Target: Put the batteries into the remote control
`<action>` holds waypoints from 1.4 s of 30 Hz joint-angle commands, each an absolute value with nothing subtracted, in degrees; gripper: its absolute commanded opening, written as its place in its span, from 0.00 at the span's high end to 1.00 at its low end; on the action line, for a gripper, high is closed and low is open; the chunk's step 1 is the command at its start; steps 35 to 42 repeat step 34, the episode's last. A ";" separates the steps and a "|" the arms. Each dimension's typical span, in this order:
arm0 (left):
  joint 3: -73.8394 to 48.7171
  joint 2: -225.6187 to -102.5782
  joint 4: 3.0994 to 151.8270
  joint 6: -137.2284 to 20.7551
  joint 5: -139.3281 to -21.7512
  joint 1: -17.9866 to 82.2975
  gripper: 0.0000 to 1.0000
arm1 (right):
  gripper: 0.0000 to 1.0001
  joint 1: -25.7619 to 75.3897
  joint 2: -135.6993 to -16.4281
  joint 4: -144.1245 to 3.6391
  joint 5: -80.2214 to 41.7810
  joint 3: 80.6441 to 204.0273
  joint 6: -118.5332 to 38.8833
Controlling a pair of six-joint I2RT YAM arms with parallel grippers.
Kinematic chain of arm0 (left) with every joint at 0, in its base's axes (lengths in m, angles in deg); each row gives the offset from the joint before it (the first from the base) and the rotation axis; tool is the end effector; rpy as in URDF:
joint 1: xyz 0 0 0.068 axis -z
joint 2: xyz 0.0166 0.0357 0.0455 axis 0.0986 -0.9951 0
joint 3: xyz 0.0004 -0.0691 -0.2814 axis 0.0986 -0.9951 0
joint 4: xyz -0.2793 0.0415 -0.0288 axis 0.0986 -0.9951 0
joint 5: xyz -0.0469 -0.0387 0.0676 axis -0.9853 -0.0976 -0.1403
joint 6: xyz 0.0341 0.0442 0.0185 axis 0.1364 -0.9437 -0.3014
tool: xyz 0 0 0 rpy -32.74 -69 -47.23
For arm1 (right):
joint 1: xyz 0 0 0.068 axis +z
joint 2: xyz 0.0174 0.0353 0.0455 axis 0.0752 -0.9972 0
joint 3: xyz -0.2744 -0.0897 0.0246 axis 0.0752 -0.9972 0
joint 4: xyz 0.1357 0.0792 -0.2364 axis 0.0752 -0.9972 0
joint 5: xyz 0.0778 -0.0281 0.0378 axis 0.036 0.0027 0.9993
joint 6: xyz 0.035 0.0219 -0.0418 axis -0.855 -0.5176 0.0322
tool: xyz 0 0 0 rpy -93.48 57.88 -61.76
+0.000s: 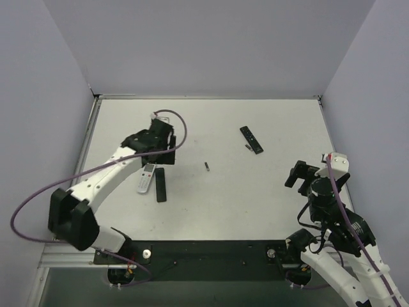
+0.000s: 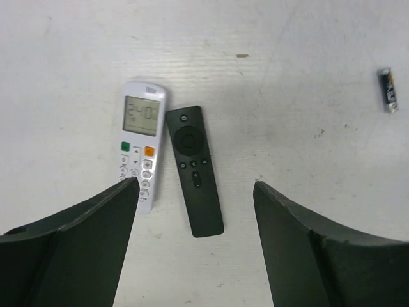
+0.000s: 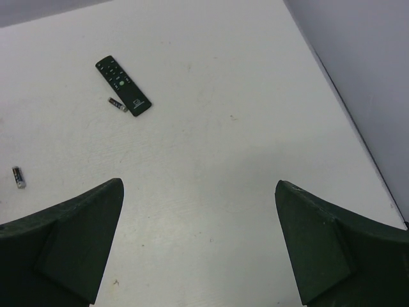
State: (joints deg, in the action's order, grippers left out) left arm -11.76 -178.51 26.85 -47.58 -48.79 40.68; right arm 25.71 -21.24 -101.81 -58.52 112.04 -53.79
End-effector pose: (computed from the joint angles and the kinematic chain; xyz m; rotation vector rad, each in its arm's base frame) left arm 0.2890 -0.1817 0.2717 0.1699 2.5634 0.1999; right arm 0.1060 0.0353 0.3576 0.2481 1.7495 0.1459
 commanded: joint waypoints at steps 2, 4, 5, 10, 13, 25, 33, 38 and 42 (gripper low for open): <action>-22.49 -156.58 41.51 -45.21 -63.21 25.71 0.16 | 0.00 25.48 -16.35 -101.82 -66.14 110.83 -52.97; -27.06 -147.29 44.33 -45.47 -63.23 22.81 0.14 | 0.00 25.48 -13.29 -100.25 -66.41 109.60 -51.83; -28.38 -144.10 44.94 -45.73 -62.09 21.40 0.11 | 0.00 25.57 -12.05 -99.54 -66.41 109.16 -50.77; -36.98 -122.94 49.69 -48.54 -54.18 20.77 0.09 | 0.00 25.57 -6.77 -96.28 -67.90 106.96 -48.92; -41.90 -111.16 53.55 -50.12 -52.24 20.77 0.09 | 0.00 25.57 -6.58 -96.01 -68.61 106.43 -48.83; -48.78 -90.89 56.99 -52.42 -47.58 20.77 0.07 | 0.00 25.57 -8.61 -94.87 -67.73 106.25 -49.18; -50.19 -92.29 58.21 -51.71 -48.11 20.77 0.07 | 0.00 25.48 -8.26 -94.26 -67.99 106.16 -49.00; -50.36 -92.56 58.39 -51.62 -47.85 20.77 0.07 | 0.00 25.57 -8.25 -94.26 -68.08 106.08 -49.09; -50.36 -92.56 58.39 -51.62 -47.85 20.77 0.07 | 0.00 25.57 -8.25 -94.26 -68.08 106.08 -49.09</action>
